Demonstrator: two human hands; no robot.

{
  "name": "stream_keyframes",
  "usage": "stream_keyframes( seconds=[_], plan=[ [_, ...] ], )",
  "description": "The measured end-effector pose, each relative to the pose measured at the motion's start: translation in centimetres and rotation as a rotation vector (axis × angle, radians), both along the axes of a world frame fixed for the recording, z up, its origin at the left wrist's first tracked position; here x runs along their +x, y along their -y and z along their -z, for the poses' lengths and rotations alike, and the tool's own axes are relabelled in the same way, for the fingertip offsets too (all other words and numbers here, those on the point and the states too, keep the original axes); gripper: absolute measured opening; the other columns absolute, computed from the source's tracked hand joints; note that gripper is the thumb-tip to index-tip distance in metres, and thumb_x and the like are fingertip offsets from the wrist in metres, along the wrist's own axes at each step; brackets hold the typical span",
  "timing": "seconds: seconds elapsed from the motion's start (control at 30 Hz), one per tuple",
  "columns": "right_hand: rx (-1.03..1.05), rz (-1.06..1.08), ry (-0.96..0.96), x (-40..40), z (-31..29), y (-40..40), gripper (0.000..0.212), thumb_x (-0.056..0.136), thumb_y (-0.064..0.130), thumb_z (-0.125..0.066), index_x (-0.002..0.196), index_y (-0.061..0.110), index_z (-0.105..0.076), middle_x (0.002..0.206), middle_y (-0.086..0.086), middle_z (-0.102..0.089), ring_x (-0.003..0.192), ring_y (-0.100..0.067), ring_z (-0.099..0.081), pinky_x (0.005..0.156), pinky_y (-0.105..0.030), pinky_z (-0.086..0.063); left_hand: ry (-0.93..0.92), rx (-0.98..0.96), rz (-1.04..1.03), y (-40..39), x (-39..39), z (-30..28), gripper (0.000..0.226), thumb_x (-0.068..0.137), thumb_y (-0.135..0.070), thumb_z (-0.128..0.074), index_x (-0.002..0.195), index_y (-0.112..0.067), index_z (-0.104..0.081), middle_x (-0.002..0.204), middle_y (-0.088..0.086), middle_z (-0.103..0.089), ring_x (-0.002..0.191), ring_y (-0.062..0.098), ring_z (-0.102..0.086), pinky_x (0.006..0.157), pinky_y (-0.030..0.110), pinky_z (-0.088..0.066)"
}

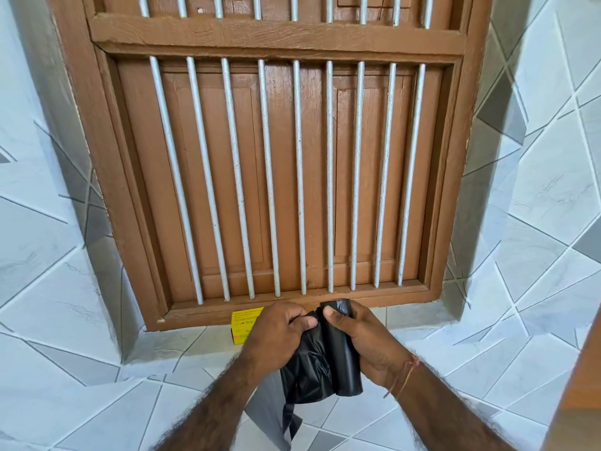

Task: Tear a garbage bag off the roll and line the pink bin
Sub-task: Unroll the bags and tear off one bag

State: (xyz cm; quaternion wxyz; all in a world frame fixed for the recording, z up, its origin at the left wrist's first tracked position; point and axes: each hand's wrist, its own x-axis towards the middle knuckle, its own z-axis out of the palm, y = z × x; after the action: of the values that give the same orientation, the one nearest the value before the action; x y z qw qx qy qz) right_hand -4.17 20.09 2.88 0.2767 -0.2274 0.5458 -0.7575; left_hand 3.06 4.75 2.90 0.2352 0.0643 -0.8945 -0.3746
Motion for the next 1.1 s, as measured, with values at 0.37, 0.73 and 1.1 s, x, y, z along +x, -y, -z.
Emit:
stream_keyframes(
  seconds=[0.37,0.73,1.1],
  plan=[
    [0.045,0.091,0.016,-0.1,0.6,1.7,0.026,0.089,0.016,-0.065,0.107,-0.002,-0.063,0.098,-0.020,-0.071,0.089,-0.032,-0.067,0.082,-0.043,-0.057,0.028,-0.003,-0.135,-0.4,0.4,0.7,0.034,0.089,-0.031,-0.062,0.059,-0.018,-0.055,0.058,-0.006,-0.050,0.060,0.015,-0.047,0.059,0.030,-0.038],
    [0.098,0.233,0.010,-1.9,0.4,1.7,0.018,0.092,0.017,-0.061,0.105,0.005,-0.060,0.084,-0.014,-0.069,0.076,-0.028,-0.066,0.071,-0.040,-0.057,-0.003,0.052,-0.153,1.8,0.9,0.8,0.041,0.088,-0.020,-0.065,0.052,-0.013,-0.048,0.052,-0.005,-0.043,0.055,0.013,-0.039,0.059,0.030,-0.035],
    [0.136,0.460,0.166,-7.5,1.5,-4.8,0.025,0.090,0.021,-0.062,0.110,0.008,-0.057,0.087,-0.018,-0.064,0.071,-0.033,-0.064,0.067,-0.044,-0.056,0.534,-0.531,-0.256,7.6,3.9,1.1,0.051,0.077,-0.061,-0.058,0.121,-0.035,-0.056,0.122,-0.006,-0.064,0.110,0.018,-0.060,0.091,0.033,-0.049]
  ],
)
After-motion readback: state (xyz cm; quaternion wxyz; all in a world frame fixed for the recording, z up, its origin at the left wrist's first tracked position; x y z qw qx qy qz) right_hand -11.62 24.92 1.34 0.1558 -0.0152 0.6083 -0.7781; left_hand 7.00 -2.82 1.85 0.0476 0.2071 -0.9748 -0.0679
